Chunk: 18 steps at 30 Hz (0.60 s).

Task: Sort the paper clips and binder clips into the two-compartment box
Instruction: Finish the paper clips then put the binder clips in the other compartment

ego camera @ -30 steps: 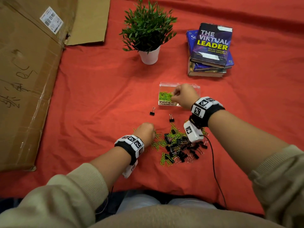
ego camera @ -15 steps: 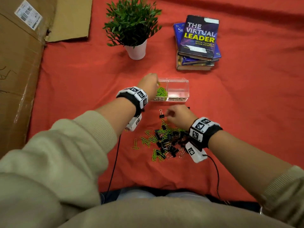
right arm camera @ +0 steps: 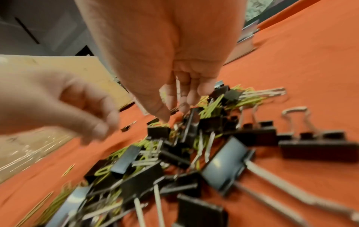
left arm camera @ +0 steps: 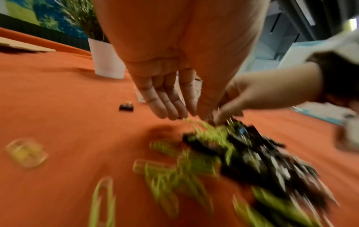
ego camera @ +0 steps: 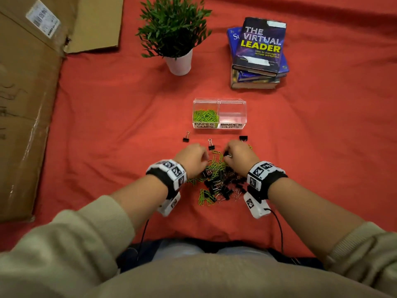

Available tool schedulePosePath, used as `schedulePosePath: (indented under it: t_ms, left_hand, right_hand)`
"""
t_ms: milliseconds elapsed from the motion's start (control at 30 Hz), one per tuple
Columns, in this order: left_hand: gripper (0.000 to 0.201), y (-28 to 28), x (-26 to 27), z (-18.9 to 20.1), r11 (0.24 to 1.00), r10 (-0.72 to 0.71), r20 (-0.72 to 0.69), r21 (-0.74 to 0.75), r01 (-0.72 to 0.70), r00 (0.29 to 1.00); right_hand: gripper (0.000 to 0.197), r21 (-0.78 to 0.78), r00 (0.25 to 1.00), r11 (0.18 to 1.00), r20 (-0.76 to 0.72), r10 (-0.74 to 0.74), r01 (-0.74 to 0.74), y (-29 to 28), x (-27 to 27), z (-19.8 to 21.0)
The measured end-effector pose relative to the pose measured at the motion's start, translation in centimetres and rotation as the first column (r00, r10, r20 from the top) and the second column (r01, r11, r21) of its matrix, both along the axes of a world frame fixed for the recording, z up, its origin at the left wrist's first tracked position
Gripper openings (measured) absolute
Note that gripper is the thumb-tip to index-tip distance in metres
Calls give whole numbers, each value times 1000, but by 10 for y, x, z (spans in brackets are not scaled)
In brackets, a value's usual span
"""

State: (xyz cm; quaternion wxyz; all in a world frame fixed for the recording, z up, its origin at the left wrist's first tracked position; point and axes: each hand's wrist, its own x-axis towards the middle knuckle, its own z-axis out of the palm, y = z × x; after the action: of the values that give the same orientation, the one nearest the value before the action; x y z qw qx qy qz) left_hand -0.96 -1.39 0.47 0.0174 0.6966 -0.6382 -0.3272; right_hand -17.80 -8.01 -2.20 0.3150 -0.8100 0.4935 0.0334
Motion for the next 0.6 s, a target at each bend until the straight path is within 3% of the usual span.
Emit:
schedulePosePath:
  t_ms: [100,200,300,467,600]
  left_hand:
    - [18,25,-2,-12,997,-11,6,73,10,1000]
    - [31,33,-5,-20,998,23,0,66,-23,1000]
    - [27,32,-5,-24,1000,12,24,20,-13,1000]
    - [17,26,8,-21,998,26,-2,-50,-26,1000]
    - [17,18,25,-18,985,123,-44,-119,-127,991]
  right_hand:
    - [26,-107,1000,994,-7,-2,2,-3,-6,2]
    - [32,-104,982,978,35,183,-179,6,5,4]
    - [31,-33,945,946,-69,320,-323,16,14,1]
    - [14,-41,985,988,-95,144,-149,5,-1,-2]
    - [19,-93,996,996,-86,-1,-7,-4,-9,2]
